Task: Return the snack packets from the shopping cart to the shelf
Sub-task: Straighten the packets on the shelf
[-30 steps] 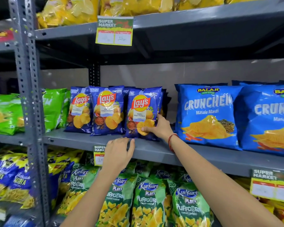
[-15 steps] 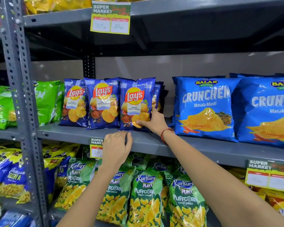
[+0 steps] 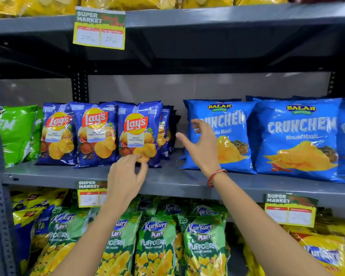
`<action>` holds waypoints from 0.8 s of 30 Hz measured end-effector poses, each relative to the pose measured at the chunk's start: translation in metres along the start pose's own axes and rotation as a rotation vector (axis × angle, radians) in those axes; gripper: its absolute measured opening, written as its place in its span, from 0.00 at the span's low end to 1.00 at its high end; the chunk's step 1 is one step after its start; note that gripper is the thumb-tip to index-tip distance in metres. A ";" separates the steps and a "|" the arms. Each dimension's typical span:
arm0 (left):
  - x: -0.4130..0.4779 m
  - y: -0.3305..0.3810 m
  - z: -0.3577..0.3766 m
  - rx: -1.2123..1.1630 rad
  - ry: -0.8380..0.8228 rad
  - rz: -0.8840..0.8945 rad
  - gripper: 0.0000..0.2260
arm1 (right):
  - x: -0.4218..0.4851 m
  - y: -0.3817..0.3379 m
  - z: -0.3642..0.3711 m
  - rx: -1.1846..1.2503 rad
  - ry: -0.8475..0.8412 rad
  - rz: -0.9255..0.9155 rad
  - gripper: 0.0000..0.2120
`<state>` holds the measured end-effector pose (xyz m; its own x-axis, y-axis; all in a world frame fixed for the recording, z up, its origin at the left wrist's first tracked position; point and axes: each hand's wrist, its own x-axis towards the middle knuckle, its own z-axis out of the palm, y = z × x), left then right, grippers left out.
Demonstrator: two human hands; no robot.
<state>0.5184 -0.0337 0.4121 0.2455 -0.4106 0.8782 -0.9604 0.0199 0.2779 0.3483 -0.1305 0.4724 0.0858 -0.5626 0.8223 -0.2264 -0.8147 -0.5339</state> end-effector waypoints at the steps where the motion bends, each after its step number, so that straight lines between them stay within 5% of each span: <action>1: 0.006 0.012 0.003 -0.060 -0.001 -0.013 0.19 | 0.003 0.004 -0.013 -0.029 0.099 -0.013 0.24; 4: 0.026 0.046 0.021 -0.282 -0.052 -0.046 0.19 | 0.016 0.024 -0.050 -0.112 0.387 0.020 0.25; 6: 0.044 0.065 0.039 -0.463 -0.130 -0.100 0.22 | 0.028 0.040 -0.069 -0.094 0.423 0.120 0.30; 12: 0.093 0.096 0.093 -0.789 -0.544 -0.476 0.43 | 0.061 0.086 -0.091 0.256 0.058 0.531 0.52; 16: 0.099 0.094 0.115 -0.985 -0.709 -0.665 0.42 | 0.076 0.112 -0.095 0.416 -0.153 0.650 0.57; 19: 0.100 0.089 0.125 -1.113 -0.696 -0.676 0.42 | 0.080 0.115 -0.099 0.423 -0.279 0.650 0.49; 22: 0.100 0.089 0.123 -1.168 -0.697 -0.630 0.36 | 0.080 0.114 -0.101 0.478 -0.339 0.596 0.26; 24: 0.101 0.090 0.121 -1.195 -0.674 -0.570 0.34 | 0.079 0.113 -0.101 0.510 -0.298 0.571 0.23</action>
<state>0.4405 -0.1838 0.4793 0.1158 -0.9485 0.2948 -0.0022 0.2966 0.9550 0.2317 -0.2529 0.4969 0.3613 -0.8651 0.3481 0.1492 -0.3149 -0.9373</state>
